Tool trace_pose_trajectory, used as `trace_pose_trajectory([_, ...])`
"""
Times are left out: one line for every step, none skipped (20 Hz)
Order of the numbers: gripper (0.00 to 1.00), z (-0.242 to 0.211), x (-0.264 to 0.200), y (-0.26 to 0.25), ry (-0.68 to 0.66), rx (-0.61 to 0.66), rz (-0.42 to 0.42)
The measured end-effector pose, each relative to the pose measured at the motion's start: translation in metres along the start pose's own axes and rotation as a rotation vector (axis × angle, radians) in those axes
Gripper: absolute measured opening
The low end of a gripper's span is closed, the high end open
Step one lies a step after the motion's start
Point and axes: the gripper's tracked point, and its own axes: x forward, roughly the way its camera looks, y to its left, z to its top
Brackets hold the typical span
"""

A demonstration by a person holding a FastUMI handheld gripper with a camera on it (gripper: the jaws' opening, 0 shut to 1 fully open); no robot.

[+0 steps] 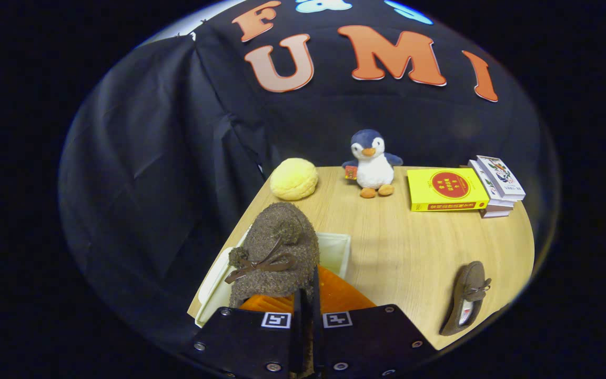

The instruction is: Open the storage box then place both shoes into the box .Put the left shoe in first, then the right shoe, with the right side of both shoes facing outward in a uniform manner.

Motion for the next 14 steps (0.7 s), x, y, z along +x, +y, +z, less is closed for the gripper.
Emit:
trace_pose_trajectory([0.08, -0.010, 0.012, 0.007, 0.035, -0.009, 0.004])
trace_pose_trajectory([0.08, -0.021, 0.023, 0.014, 0.071, -0.013, 0.002])
trace_pose_trajectory([0.08, -0.031, 0.033, 0.020, 0.107, -0.019, -0.001])
trace_pose_trajectory([0.08, -0.041, 0.042, 0.025, 0.143, -0.023, -0.006])
trace_pose_trajectory([0.08, -0.050, 0.053, 0.027, 0.176, -0.027, -0.013])
trace_pose_trajectory([0.08, -0.058, 0.062, 0.028, 0.203, -0.029, -0.027])
trace_pose_trajectory([0.08, -0.064, 0.071, 0.029, 0.234, -0.029, -0.045])
trace_pose_trajectory([0.08, -0.071, 0.080, 0.029, 0.263, -0.023, -0.067])
trace_pose_trajectory([0.08, -0.078, 0.087, 0.031, 0.289, -0.010, -0.085])
trace_pose_trajectory([0.08, -0.086, 0.096, 0.030, 0.314, 0.000, -0.093])
trace_pose_trajectory([0.08, -0.094, 0.102, 0.030, 0.341, 0.013, -0.097])
trace_pose_trajectory([0.08, -0.101, 0.106, 0.033, 0.373, 0.030, -0.097])
trace_pose_trajectory([0.10, -0.108, 0.108, 0.037, 0.405, 0.044, -0.090])
trace_pose_trajectory([0.12, -0.114, 0.109, 0.040, 0.428, 0.055, -0.074])
